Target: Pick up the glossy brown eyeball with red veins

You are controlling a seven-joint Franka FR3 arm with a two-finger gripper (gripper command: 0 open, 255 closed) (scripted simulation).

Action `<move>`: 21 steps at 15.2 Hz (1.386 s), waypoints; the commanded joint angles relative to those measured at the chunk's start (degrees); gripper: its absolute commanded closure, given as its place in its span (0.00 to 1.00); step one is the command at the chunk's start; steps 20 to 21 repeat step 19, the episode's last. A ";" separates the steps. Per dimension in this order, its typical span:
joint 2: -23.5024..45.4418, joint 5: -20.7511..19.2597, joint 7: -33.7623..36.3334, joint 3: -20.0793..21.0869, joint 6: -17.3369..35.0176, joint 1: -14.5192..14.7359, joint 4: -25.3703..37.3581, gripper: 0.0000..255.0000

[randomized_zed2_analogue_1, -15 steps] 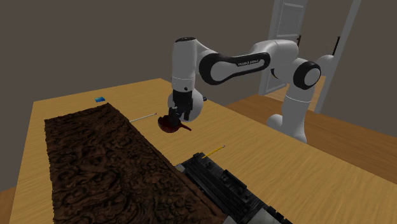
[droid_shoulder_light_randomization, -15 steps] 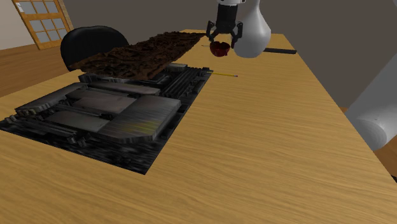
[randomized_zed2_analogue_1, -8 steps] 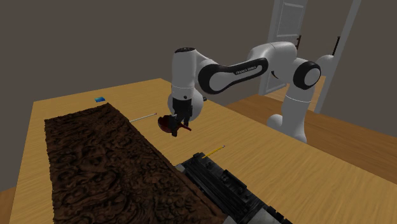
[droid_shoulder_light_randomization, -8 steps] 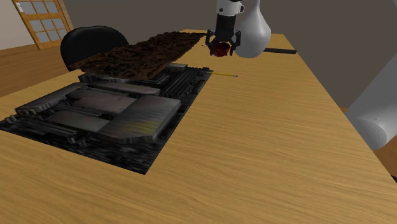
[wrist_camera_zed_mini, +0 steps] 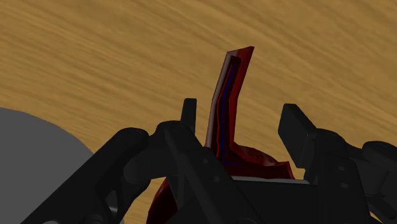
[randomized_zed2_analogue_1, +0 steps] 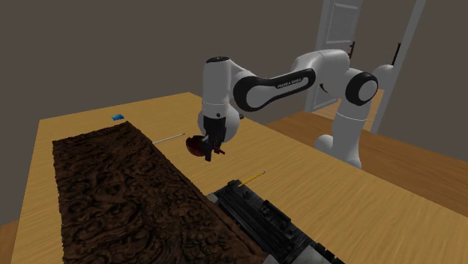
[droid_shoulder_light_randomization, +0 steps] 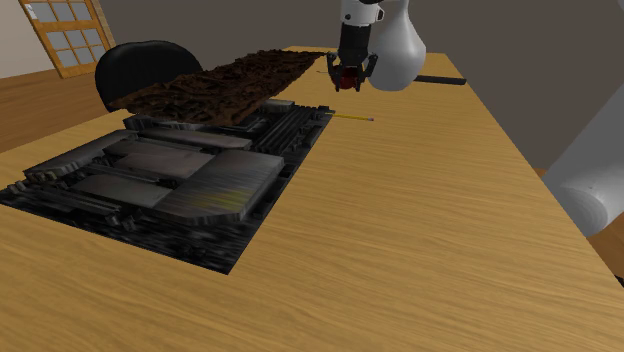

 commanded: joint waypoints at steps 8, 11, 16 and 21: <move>0.38 -0.04 0.03 0.05 -4.69 0.02 5.02 1.00; 0.80 -0.10 0.01 0.07 -7.08 0.03 7.83 1.00; 1.80 -0.23 0.00 0.12 -11.15 0.05 12.90 1.00; 2.09 -0.27 0.00 0.14 -12.11 0.05 14.13 1.00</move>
